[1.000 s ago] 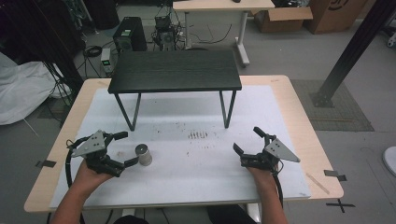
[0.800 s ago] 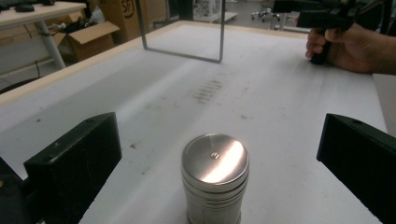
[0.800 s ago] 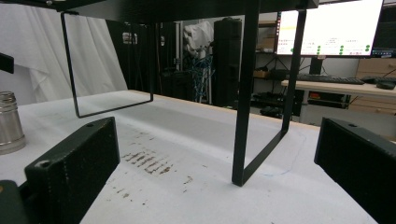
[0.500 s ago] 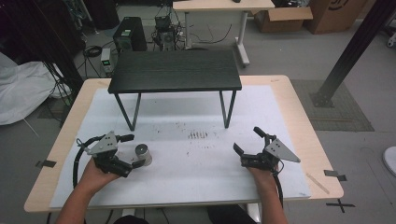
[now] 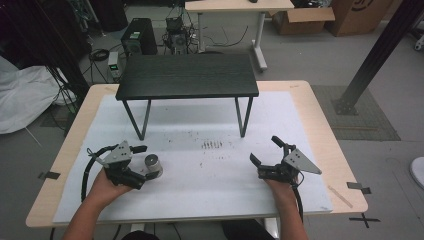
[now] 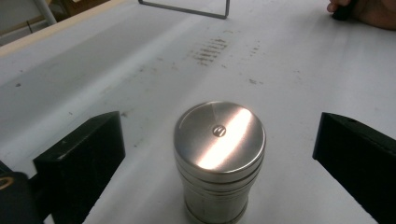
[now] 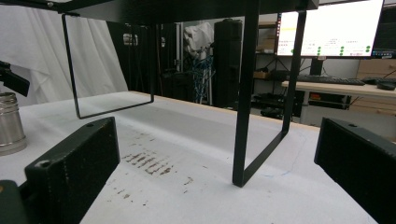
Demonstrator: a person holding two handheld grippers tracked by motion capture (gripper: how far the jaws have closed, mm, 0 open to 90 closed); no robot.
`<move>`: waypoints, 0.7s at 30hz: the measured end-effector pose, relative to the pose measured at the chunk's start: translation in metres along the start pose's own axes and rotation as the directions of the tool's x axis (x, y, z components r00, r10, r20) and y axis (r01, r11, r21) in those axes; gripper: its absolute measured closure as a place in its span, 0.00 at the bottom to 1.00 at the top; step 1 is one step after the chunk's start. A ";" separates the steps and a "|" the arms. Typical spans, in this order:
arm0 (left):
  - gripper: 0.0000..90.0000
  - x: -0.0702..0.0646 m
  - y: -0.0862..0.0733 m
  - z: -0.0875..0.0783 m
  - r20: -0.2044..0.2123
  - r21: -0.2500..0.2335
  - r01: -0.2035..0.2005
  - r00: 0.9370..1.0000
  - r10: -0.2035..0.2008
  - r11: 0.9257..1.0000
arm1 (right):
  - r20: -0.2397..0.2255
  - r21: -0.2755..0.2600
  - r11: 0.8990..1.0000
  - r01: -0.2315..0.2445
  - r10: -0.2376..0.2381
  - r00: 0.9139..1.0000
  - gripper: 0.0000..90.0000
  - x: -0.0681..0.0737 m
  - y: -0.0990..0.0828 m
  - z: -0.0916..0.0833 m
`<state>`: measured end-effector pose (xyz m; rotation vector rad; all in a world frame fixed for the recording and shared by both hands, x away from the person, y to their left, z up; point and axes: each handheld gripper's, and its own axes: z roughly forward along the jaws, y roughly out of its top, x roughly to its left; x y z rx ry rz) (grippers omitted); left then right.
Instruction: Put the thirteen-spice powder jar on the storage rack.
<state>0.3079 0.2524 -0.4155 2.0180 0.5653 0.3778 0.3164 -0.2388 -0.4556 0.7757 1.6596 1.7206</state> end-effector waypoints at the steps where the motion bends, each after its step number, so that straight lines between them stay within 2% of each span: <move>1: 0.06 0.000 0.000 0.001 0.000 0.005 0.003 1.000 -0.003 1.000 | 0.000 0.000 1.000 0.000 0.000 1.000 0.00 0.000 0.000 0.000; 8: 0.17 0.001 -0.002 0.005 -0.002 0.045 0.007 1.000 -0.007 0.999 | -0.001 0.000 1.000 -0.001 0.001 1.000 0.00 0.000 0.000 0.000; 16: 0.30 0.003 -0.003 0.006 0.007 0.059 0.023 1.000 -0.023 0.998 | 0.000 0.001 1.000 -0.001 0.001 1.000 0.00 0.000 0.000 0.000; 21: 0.39 0.002 -0.004 0.007 0.005 0.081 0.017 1.000 -0.017 0.997 | 0.000 0.001 1.000 -0.001 0.001 1.000 0.00 0.000 0.000 0.000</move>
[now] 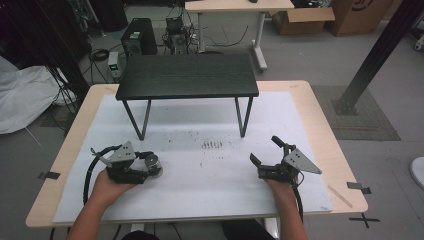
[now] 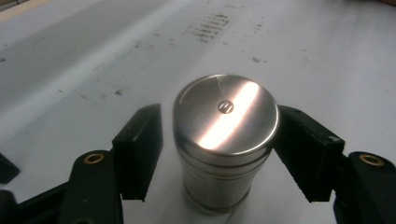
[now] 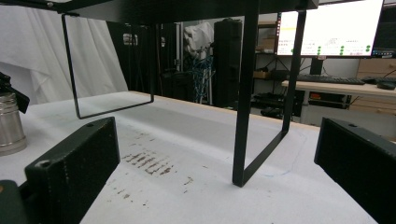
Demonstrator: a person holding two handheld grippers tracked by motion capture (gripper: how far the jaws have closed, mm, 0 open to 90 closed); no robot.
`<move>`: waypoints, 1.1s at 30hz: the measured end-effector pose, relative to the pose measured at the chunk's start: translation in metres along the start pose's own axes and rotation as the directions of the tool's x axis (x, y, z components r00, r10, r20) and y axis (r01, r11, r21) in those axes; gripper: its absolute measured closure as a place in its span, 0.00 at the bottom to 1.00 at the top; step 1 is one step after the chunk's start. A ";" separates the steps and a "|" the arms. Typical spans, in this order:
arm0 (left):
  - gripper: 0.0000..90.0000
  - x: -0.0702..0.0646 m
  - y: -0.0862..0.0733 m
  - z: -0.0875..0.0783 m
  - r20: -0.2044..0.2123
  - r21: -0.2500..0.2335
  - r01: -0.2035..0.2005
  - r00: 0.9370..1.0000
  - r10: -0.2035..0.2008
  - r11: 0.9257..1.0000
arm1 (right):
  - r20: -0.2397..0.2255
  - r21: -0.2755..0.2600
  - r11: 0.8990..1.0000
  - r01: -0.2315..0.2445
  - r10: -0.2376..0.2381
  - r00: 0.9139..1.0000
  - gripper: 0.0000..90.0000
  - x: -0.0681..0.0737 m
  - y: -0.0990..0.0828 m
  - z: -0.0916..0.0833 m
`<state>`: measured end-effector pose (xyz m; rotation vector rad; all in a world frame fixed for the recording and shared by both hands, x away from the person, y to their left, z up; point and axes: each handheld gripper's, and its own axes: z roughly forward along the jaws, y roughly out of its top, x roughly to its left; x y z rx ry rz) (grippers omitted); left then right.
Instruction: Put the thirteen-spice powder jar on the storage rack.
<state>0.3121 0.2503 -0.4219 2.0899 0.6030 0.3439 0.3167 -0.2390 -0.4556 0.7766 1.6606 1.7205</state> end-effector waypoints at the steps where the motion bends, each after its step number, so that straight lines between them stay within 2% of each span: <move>1: 0.40 0.000 0.000 0.000 0.000 0.000 0.000 1.000 0.000 1.000 | 0.000 0.000 1.000 0.000 0.000 1.000 0.00 0.000 0.000 0.000; 10: 0.47 0.000 -0.001 -0.001 0.001 0.000 0.001 1.000 -0.001 1.000 | 0.000 -0.001 1.000 -0.002 0.002 1.000 0.00 0.000 0.000 0.000; 20: 0.54 -0.002 0.000 -0.001 -0.003 0.002 -0.020 1.000 0.020 1.000 | 0.000 -0.001 1.000 -0.003 0.003 1.000 0.00 0.000 0.000 0.000; 33: 0.54 -0.004 0.007 -0.005 -0.003 -0.001 -0.037 0.999 0.037 0.999 | 0.000 0.003 1.000 -0.003 0.003 1.000 0.00 0.000 0.000 0.000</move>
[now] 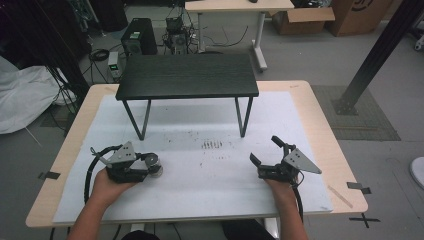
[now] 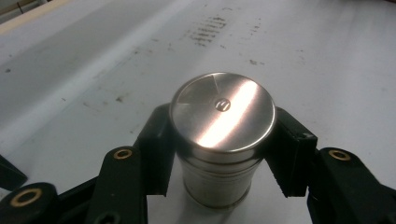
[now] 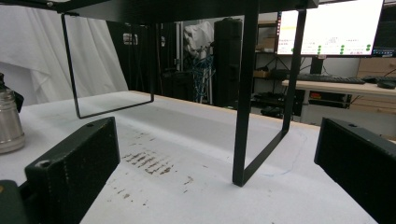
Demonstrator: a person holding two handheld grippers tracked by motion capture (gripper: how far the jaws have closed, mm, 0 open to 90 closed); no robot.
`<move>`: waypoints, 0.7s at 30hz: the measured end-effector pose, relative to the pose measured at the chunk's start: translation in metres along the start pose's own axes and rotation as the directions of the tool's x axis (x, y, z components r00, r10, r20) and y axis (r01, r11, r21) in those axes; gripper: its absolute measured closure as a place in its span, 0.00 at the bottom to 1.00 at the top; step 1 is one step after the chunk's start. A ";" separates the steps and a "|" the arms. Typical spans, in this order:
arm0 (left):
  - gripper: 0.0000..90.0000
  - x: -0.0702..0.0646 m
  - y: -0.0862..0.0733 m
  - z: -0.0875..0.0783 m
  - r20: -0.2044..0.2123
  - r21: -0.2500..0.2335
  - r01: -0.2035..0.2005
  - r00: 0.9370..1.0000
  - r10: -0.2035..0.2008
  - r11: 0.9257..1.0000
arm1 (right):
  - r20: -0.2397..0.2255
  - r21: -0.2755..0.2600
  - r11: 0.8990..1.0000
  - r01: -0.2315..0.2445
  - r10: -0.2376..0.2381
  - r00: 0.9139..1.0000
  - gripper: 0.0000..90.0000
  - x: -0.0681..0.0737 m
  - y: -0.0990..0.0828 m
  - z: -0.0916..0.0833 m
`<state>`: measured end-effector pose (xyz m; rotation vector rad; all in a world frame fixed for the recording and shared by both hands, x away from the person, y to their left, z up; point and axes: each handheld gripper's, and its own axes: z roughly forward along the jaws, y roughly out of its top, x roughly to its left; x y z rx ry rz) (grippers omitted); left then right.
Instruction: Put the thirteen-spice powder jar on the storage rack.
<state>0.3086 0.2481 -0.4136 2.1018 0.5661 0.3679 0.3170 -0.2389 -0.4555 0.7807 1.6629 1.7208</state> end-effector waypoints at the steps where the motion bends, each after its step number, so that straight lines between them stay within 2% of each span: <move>1: 0.54 0.000 0.002 -0.001 0.000 0.001 -0.001 1.000 0.001 1.000 | 0.000 0.001 1.000 0.002 -0.002 1.000 0.00 0.000 0.000 0.000; 3: 0.54 0.000 0.005 -0.003 0.003 0.008 0.008 1.000 -0.008 1.000 | 0.000 0.002 1.000 0.003 -0.003 1.000 0.00 0.000 0.000 0.000; 10: 0.54 0.000 0.020 -0.014 0.004 -0.004 -0.011 1.000 0.011 1.000 | 0.000 0.001 1.000 0.005 -0.005 1.000 0.00 0.000 0.000 0.000; 14: 0.54 0.001 0.033 -0.022 0.026 0.005 0.021 0.999 -0.021 1.000 | 0.000 0.001 1.000 0.005 -0.005 1.000 0.00 0.001 0.000 0.000; 21: 0.54 0.001 0.049 -0.031 0.034 -0.008 0.018 0.999 -0.018 1.000 | 0.000 0.000 1.000 0.009 -0.009 1.000 0.00 0.001 0.000 0.000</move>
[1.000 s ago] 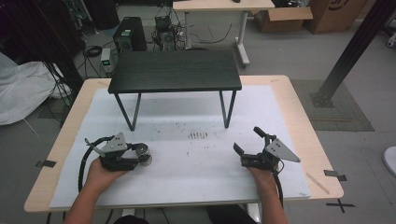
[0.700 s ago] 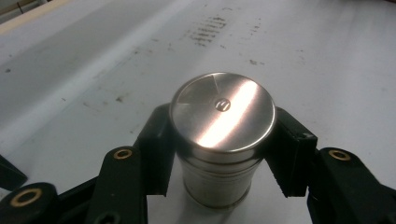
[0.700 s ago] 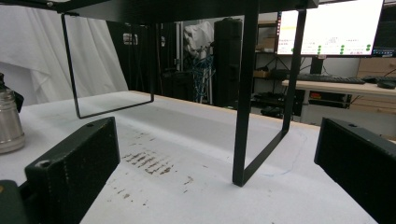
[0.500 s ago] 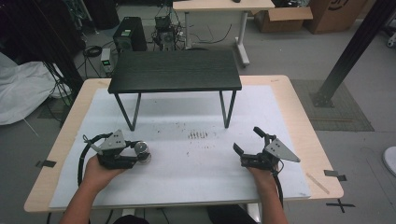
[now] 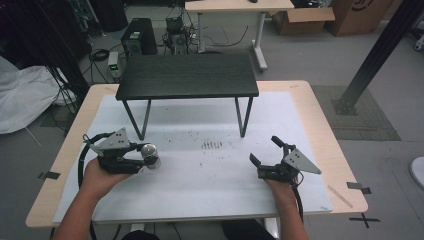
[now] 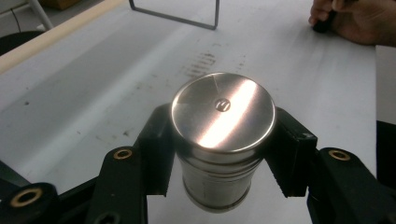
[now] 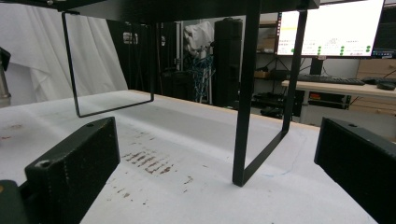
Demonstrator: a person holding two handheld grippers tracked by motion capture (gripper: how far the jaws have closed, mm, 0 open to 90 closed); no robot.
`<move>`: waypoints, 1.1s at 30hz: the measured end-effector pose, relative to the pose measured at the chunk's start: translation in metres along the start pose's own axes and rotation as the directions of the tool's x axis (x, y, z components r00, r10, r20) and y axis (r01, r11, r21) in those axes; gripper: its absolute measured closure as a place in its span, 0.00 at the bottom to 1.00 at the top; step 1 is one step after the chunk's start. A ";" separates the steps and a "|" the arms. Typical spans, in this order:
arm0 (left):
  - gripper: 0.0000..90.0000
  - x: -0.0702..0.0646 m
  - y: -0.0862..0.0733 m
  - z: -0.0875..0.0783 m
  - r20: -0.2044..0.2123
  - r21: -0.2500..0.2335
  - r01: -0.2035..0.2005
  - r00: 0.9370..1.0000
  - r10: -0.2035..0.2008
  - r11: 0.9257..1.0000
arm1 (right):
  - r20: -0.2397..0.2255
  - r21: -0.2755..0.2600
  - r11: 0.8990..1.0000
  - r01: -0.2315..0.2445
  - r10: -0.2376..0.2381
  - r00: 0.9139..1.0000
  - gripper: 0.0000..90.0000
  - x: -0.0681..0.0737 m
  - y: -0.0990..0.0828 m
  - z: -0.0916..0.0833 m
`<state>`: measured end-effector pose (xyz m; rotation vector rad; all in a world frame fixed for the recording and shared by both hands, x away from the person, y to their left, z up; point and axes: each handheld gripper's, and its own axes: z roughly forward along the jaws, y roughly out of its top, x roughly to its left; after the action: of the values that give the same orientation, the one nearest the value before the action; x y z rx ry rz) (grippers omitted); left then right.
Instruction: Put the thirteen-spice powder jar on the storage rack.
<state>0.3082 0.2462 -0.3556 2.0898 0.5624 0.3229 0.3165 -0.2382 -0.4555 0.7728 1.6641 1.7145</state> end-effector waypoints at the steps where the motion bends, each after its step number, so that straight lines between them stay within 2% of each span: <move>1: 0.54 0.000 0.000 0.000 0.000 0.000 0.000 1.000 0.000 1.000 | 0.000 0.000 1.000 0.000 0.000 1.000 0.00 0.000 0.000 0.000; 4: 0.54 0.000 0.010 -0.005 0.002 -0.013 -0.005 1.000 0.005 1.000 | 0.000 0.000 1.000 -0.001 0.001 1.000 0.00 0.000 0.000 0.000; 10: 0.54 0.003 0.025 -0.013 0.016 -0.022 0.008 1.000 -0.007 1.000 | -0.001 0.000 1.000 0.000 0.000 1.000 0.00 0.000 0.000 0.000; 18: 0.54 0.009 0.047 -0.030 0.014 -0.048 0.022 1.000 -0.022 0.999 | -0.001 -0.002 1.000 0.002 -0.002 1.000 0.00 0.000 0.000 0.000; 33: 0.54 0.011 0.085 -0.036 0.021 -0.066 -0.014 1.000 0.015 0.998 | -0.001 -0.001 1.000 -0.001 0.001 1.000 0.00 0.000 0.000 0.000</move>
<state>0.3251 0.2372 -0.2649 2.0320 0.5176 0.3230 0.3164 -0.2383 -0.4556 0.7726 1.6632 1.7166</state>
